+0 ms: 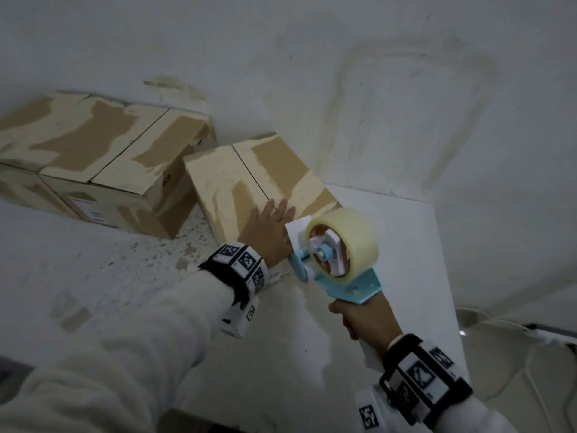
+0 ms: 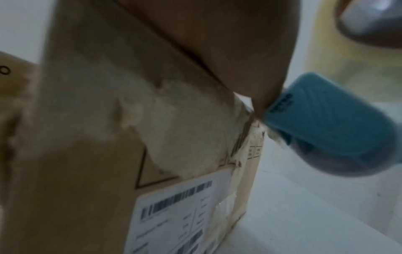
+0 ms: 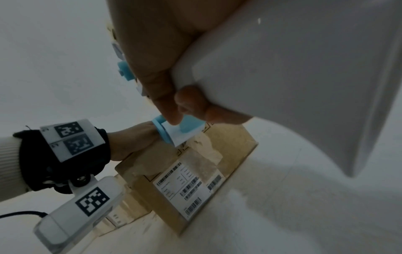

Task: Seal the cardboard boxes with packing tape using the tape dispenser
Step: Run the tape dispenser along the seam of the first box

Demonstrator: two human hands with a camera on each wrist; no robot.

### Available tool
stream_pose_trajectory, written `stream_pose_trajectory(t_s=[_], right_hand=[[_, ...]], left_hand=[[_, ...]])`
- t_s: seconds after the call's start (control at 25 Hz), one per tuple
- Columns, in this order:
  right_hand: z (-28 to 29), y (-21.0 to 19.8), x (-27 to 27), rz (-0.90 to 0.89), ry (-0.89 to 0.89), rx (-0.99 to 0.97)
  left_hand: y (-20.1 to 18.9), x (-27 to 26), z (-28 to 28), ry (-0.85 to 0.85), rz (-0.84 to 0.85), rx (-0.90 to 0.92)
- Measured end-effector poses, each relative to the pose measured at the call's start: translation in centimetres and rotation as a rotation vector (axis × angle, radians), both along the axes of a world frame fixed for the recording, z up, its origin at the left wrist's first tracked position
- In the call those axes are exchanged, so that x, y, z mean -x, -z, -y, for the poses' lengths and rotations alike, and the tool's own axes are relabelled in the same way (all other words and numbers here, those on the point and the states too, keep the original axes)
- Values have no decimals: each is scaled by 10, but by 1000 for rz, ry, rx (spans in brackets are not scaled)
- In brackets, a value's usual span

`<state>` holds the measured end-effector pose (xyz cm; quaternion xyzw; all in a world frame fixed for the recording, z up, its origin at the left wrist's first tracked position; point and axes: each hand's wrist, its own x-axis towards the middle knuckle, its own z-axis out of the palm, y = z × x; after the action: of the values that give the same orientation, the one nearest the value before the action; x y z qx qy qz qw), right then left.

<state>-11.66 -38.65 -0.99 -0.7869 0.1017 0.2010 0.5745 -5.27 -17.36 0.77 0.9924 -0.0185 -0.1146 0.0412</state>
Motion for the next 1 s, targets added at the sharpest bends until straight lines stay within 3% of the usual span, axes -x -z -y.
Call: stream_pose_trajectory(t_s=[0.24, 0.48, 0.8, 1.0], right_hand=[[-7, 12, -16, 31, -64, 81], [-6, 16, -16, 55, -96, 140], [20, 0, -21, 126, 117, 42], [19, -31, -31, 239, 123, -32]], left_hand=[[-1, -6, 4, -39, -32, -69], [0, -6, 5, -73, -29, -14], [7, -3, 21, -190, 28, -60], [4, 7, 21, -24, 61, -120]])
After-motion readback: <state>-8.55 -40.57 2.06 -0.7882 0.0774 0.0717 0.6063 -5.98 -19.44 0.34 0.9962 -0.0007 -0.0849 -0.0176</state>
